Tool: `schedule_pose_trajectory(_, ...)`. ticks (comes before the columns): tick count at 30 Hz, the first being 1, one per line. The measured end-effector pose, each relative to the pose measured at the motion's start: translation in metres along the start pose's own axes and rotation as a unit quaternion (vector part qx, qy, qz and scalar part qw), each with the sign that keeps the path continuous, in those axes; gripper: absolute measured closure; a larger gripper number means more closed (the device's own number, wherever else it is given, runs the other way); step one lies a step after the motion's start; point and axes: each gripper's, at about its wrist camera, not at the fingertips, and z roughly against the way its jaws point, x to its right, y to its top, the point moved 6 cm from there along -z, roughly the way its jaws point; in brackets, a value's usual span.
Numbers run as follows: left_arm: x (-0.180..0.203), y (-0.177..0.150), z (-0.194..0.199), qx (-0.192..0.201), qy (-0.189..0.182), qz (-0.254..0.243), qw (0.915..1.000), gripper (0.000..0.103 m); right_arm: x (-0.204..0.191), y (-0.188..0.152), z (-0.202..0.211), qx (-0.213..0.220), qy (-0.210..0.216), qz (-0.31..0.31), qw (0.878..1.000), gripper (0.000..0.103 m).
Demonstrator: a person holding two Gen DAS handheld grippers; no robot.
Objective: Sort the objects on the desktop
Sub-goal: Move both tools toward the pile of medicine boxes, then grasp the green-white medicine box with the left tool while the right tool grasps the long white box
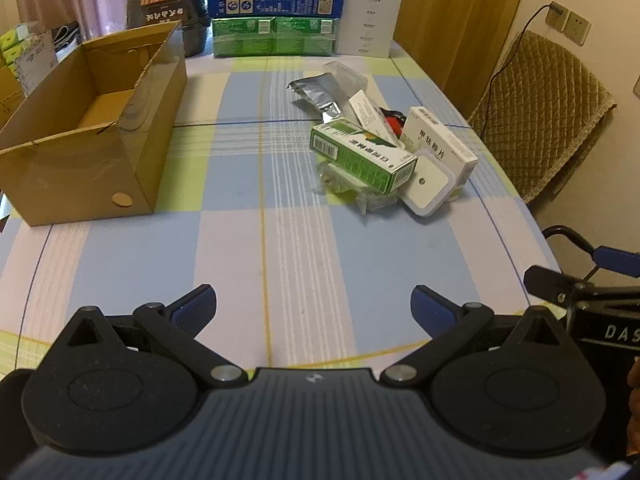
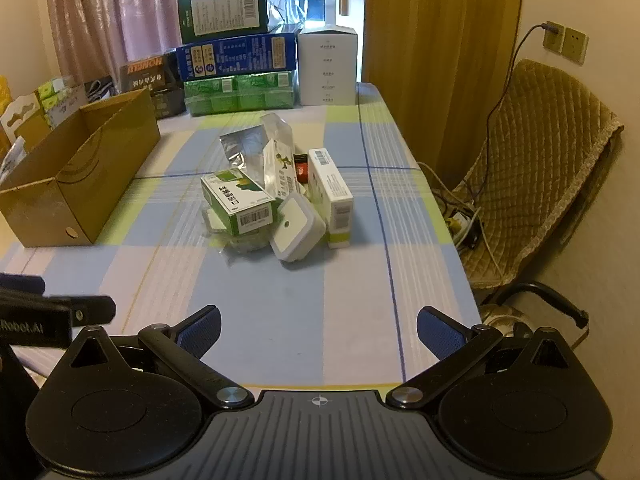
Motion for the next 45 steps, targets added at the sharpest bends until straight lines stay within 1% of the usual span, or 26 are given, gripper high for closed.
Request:
schedule_pose_trajectory(7, 0.002, 0.021, -0.017, 0.004, -0.007, 0.001, 1.0000, 0.001, 0.011, 0.013, -0.014, 0.016, 0.003, 0.023, 1.000, 0.002)
schedule_pose_trajectory(14, 0.014, 0.045, -0.043, 0.019, -0.011, -0.023, 0.9995, 0.001, 0.024, 0.031, -0.037, 0.026, 0.007, 0.049, 0.998, 0.002)
schedule_pose_trajectory(19, 0.024, 0.061, -0.064, 0.024, -0.018, -0.039, 0.9988, 0.002, 0.030, 0.038, -0.057, 0.027, 0.008, 0.069, 0.997, 0.002)
schedule_pose_trajectory(21, 0.027, 0.068, -0.074, 0.022, -0.020, -0.038, 0.9988, 0.002, 0.031, 0.040, -0.065, 0.025, 0.012, 0.075, 0.997, 0.002)
schedule_pose_trajectory(22, 0.028, 0.071, -0.078, 0.022, -0.020, -0.036, 0.9989, 0.005, 0.032, 0.042, -0.068, 0.024, 0.014, 0.077, 0.997, 0.002)
schedule_pose_trajectory(25, 0.033, 0.081, -0.090, 0.022, -0.026, -0.028, 0.9990, 0.010, 0.035, 0.048, -0.079, 0.023, 0.021, 0.078, 0.996, 0.002)
schedule_pose_trajectory(31, 0.046, 0.102, -0.112, 0.030, -0.034, -0.019, 0.9988, 0.010, 0.037, 0.064, -0.096, 0.024, 0.019, 0.091, 0.995, 0.002)
schedule_pose_trajectory(33, 0.050, 0.108, -0.122, 0.028, -0.031, -0.015, 0.9990, 0.010, 0.037, 0.068, -0.102, 0.019, 0.020, 0.091, 0.995, 0.002)
schedule_pose_trajectory(38, 0.055, 0.118, -0.151, 0.012, -0.036, 0.002, 0.9993, 0.010, 0.037, 0.072, -0.117, 0.008, 0.025, 0.092, 0.995, 0.003)
schedule_pose_trajectory(42, 0.059, 0.121, -0.168, 0.000, -0.031, -0.008, 0.9995, 0.011, 0.037, 0.071, -0.130, -0.005, 0.026, 0.093, 0.995, 0.003)
schedule_pose_trajectory(43, 0.060, 0.121, -0.172, -0.003, -0.027, -0.017, 0.9995, 0.012, 0.038, 0.071, -0.132, -0.006, 0.027, 0.092, 0.995, 0.005)
schedule_pose_trajectory(44, 0.060, 0.120, -0.173, -0.004, -0.024, -0.025, 0.9994, 0.014, 0.038, 0.071, -0.135, -0.009, 0.030, 0.089, 0.996, 0.009)
schedule_pose_trajectory(45, 0.059, 0.120, -0.173, -0.004, -0.022, -0.033, 0.9992, 0.018, 0.038, 0.071, -0.138, -0.011, 0.032, 0.084, 0.996, 0.012)
